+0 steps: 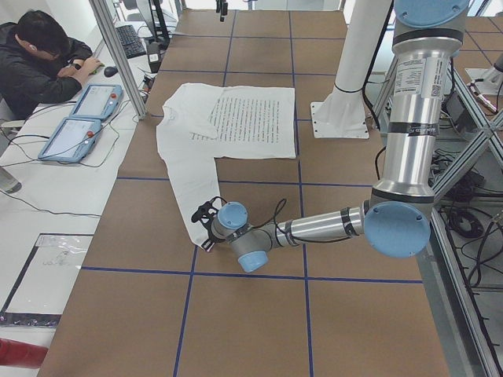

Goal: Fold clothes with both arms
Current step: 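Grasp the cuff of the sleeve nearest the left gripper and lift it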

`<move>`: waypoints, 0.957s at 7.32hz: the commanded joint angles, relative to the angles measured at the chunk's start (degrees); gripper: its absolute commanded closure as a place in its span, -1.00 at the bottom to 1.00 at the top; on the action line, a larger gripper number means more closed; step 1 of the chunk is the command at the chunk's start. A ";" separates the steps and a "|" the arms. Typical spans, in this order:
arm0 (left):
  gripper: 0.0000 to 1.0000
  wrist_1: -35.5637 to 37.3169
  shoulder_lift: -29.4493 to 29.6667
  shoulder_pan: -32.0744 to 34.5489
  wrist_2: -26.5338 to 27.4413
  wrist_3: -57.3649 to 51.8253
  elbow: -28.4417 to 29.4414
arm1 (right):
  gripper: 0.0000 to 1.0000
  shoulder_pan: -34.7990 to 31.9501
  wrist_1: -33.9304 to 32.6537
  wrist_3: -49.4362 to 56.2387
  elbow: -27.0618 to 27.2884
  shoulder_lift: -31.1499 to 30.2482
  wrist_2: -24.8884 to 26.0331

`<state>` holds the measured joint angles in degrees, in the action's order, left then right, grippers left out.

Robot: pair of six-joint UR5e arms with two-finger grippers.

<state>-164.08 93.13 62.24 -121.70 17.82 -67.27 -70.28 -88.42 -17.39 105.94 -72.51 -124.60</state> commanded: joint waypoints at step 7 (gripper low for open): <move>1.00 10.54 23.36 4.14 -8.73 31.11 -9.55 | -0.99 0.05 0.00 -0.80 -0.03 -0.17 -0.03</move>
<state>-154.56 110.21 67.57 -130.40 37.54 -76.46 -70.23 -88.42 -18.17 105.99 -72.67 -124.63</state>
